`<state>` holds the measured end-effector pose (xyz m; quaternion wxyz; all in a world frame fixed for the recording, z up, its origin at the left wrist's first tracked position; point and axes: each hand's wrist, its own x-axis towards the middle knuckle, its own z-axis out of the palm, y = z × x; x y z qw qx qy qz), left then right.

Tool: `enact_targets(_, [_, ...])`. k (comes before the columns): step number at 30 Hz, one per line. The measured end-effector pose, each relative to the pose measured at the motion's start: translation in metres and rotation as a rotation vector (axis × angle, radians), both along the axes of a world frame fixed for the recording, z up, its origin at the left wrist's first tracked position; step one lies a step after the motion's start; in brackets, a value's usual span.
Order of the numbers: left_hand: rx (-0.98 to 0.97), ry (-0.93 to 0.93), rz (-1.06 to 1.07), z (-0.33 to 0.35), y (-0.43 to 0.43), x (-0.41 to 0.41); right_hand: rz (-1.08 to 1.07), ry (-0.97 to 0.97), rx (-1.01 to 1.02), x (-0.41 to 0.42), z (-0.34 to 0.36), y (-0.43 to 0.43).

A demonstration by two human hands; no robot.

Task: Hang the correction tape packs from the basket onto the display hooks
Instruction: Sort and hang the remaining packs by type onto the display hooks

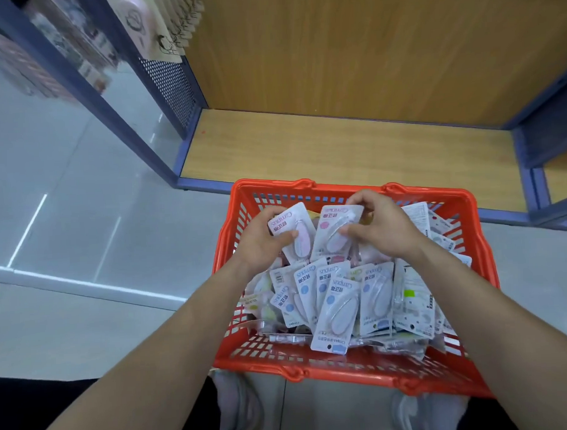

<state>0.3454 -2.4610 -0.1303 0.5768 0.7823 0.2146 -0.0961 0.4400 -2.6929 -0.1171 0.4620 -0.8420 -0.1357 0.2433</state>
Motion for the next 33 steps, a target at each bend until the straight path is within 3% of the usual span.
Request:
enact_targets(7, [-0.19,0.047,0.053,0.018,-0.008,-0.003,-0.016,0.06,0.09,0.0,0.011,0.035])
enact_targets(14, [-0.109,0.041,0.047,0.013,-0.012,-0.003,-0.051,0.14,0.19,-0.004,0.01,0.053])
enact_targets(18, [-0.127,0.011,0.155,0.016,-0.009,0.001,-0.087,0.188,0.226,-0.007,0.003,0.049])
enact_targets(23, [-0.253,-0.032,0.279,0.031,0.001,0.007,0.039,0.348,0.182,-0.024,0.012,0.038])
enact_targets(30, [-0.292,-0.065,0.327,0.06,-0.004,-0.008,-0.164,0.368,0.362,-0.027,0.033,0.036])
enact_targets(33, [-0.321,-0.056,0.317,0.063,-0.009,-0.021,-0.161,0.332,0.344,-0.04,0.042,0.035])
